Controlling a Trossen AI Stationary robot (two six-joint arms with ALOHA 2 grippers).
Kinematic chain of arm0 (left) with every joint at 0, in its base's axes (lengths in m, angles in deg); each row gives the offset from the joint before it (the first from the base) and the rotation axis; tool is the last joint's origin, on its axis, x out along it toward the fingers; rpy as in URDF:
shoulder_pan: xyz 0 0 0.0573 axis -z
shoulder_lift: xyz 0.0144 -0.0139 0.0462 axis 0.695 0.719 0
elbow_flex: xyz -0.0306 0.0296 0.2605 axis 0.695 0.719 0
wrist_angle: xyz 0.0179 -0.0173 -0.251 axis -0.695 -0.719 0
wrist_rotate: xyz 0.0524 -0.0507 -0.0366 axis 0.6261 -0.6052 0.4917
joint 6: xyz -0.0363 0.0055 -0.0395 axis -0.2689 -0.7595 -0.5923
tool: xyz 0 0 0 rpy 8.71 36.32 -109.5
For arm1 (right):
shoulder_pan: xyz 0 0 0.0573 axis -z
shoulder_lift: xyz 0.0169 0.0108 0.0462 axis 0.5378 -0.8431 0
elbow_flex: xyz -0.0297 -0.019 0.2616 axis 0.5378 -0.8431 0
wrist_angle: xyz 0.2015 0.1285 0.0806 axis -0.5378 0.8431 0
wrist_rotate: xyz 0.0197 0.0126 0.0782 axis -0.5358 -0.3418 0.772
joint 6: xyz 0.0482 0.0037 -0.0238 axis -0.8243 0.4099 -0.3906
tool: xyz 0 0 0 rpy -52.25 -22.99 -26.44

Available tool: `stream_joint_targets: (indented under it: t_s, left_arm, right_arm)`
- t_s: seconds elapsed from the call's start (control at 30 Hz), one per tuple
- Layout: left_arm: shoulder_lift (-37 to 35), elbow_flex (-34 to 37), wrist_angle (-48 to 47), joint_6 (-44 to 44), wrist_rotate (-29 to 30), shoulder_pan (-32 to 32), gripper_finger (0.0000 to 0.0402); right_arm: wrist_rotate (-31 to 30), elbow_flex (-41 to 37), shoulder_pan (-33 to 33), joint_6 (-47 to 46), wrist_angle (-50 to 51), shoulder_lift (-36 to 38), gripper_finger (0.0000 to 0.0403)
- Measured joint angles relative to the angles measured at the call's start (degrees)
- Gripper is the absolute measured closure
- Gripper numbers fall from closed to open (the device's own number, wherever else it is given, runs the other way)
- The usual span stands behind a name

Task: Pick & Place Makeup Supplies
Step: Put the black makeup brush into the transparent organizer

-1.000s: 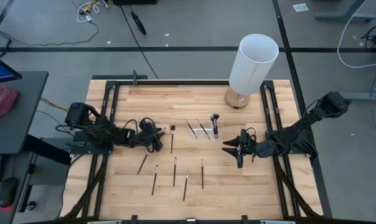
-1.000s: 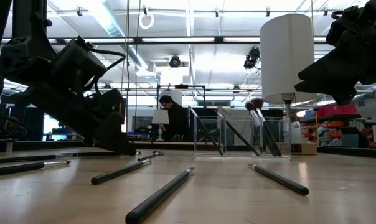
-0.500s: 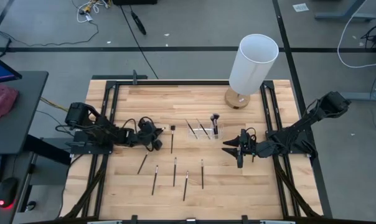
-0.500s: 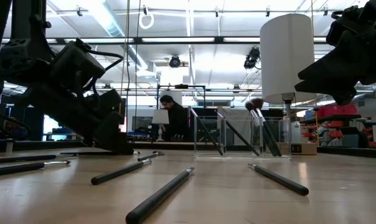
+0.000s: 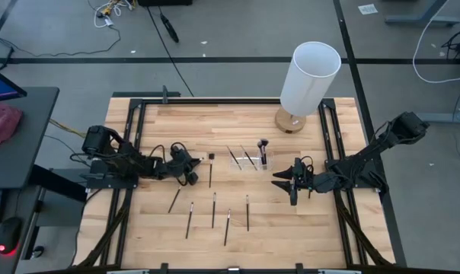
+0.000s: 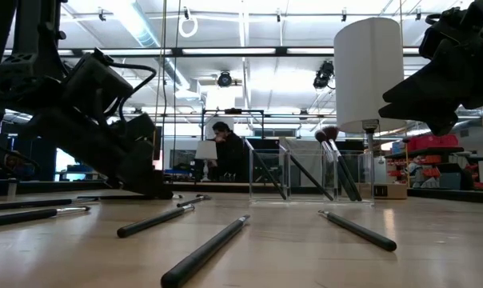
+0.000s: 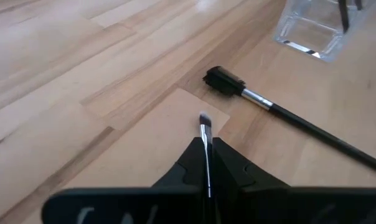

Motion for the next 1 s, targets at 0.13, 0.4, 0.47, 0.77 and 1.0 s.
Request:
stream_joint_targets:
  t_s: [0.13, 0.4, 0.47, 0.77, 1.0]
  left_arm:
    - [0.00, -0.02, 1.43, 0.21, -1.08, 0.04, 0.0388]
    - [-1.36, -0.09, 2.28, 0.85, -3.16, 0.09, 0.0386]
    - [-1.99, -0.11, 2.13, 0.98, -3.67, 0.09, 0.0389]
    - [-6.49, -0.13, 1.67, 1.51, -5.15, -1.68, 0.0392]
    - [-7.48, -0.20, 1.92, 1.66, -7.43, -3.39, 0.0398]
  right_arm:
    - [0.00, 0.00, 0.01, -0.02, 0.00, 0.00, 0.0248]
    - [0.00, 0.00, 0.00, -0.01, 0.00, 0.00, 0.0248]
    - [0.00, 0.00, 0.00, 0.00, 0.01, 0.00, 0.0248]
    - [0.00, 0.00, 0.02, 0.00, 0.00, 0.00, 0.0248]
    - [0.00, 0.00, 0.00, -0.01, 0.02, 0.00, 0.0248]
